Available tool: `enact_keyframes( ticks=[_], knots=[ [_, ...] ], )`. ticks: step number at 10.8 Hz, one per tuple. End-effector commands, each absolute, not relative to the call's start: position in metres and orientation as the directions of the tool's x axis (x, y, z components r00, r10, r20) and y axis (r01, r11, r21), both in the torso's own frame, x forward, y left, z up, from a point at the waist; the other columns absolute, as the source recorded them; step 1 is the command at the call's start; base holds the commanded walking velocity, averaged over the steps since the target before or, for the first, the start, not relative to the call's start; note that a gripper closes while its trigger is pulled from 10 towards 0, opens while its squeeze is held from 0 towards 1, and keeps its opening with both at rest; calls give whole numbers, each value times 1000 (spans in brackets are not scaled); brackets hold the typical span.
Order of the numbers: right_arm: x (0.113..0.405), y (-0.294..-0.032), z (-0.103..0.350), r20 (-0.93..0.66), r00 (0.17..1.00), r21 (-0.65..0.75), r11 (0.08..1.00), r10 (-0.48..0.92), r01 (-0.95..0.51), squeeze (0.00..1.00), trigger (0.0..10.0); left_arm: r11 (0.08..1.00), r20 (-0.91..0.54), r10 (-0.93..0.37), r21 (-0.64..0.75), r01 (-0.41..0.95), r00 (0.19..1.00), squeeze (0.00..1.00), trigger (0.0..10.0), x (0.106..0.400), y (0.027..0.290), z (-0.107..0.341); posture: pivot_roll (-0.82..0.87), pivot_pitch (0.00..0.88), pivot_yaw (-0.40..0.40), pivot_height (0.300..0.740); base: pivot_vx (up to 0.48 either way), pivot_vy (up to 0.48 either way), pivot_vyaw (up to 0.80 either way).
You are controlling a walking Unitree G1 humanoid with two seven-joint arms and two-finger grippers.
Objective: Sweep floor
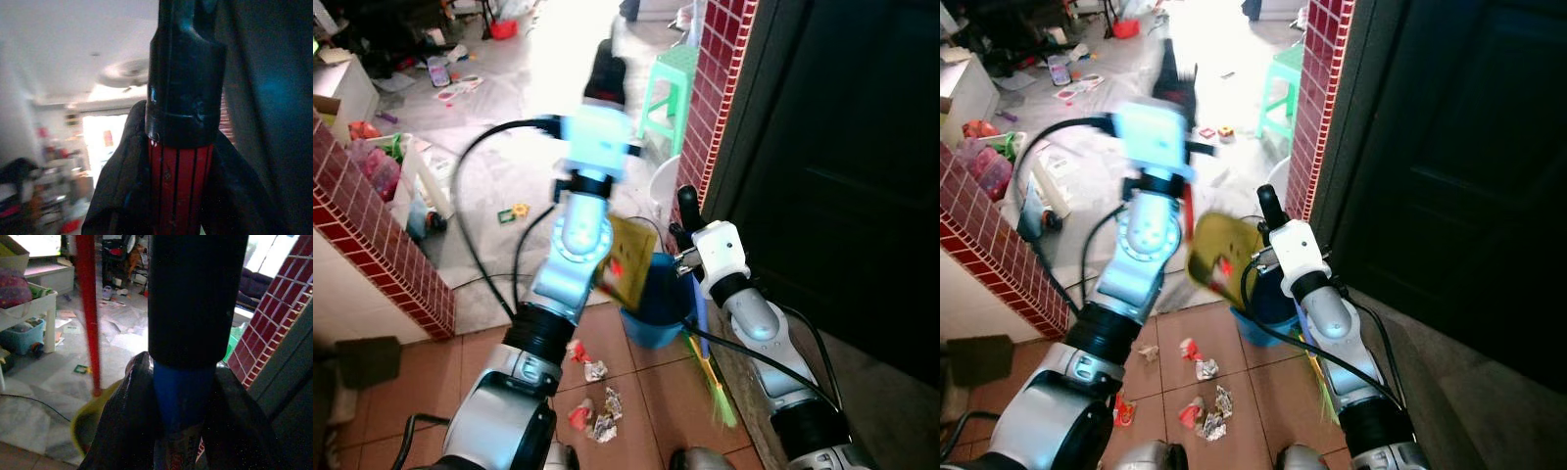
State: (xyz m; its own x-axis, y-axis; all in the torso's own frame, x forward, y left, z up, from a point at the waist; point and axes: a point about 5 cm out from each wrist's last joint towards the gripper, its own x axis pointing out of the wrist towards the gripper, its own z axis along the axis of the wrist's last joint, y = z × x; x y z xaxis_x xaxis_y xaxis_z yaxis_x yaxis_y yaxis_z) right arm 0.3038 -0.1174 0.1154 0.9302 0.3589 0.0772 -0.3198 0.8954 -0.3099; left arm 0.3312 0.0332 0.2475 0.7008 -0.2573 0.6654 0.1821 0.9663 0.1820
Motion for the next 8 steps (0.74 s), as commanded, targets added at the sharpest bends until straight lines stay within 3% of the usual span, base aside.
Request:
enact_keyframes(
  ticks=[1, 2, 3, 6, 8],
  knots=[
    [307, -113, 132, 145, 918, -325, 894, 370, -309, 0, 10000, 931, 709, -352, 195, 309, 611, 0, 10000, 319, 12, 262, -122, 50, 45, 740, 0, 0, 0],
    [308, -114, 133, 148, 918, -328, 894, 367, -304, 0, 10000, 803, 627, -566, 273, 530, 535, 0, 10000, 306, -16, 250, -123, 51, 45, 740, 0, 0, 0],
    [308, -116, 133, 148, 920, -329, 895, 364, -301, 0, 10000, 738, 576, -647, 309, 600, 499, 0, 10000, 300, -25, 243, -122, 52, 43, 740, 0, 0, 0],
    [308, -115, 133, 147, 918, -331, 893, 367, -304, 0, 10000, 631, 520, -755, 414, 656, 399, 0, 10000, 287, -33, 235, -121, 54, 39, 740, 0, 0, 0],
    [309, -116, 133, 147, 918, -335, 892, 367, -303, 0, 10000, 674, 530, -722, 394, 625, 444, 0, 10000, 294, -24, 240, -121, 53, 36, 740, 0, 0, 0]
  ],
)
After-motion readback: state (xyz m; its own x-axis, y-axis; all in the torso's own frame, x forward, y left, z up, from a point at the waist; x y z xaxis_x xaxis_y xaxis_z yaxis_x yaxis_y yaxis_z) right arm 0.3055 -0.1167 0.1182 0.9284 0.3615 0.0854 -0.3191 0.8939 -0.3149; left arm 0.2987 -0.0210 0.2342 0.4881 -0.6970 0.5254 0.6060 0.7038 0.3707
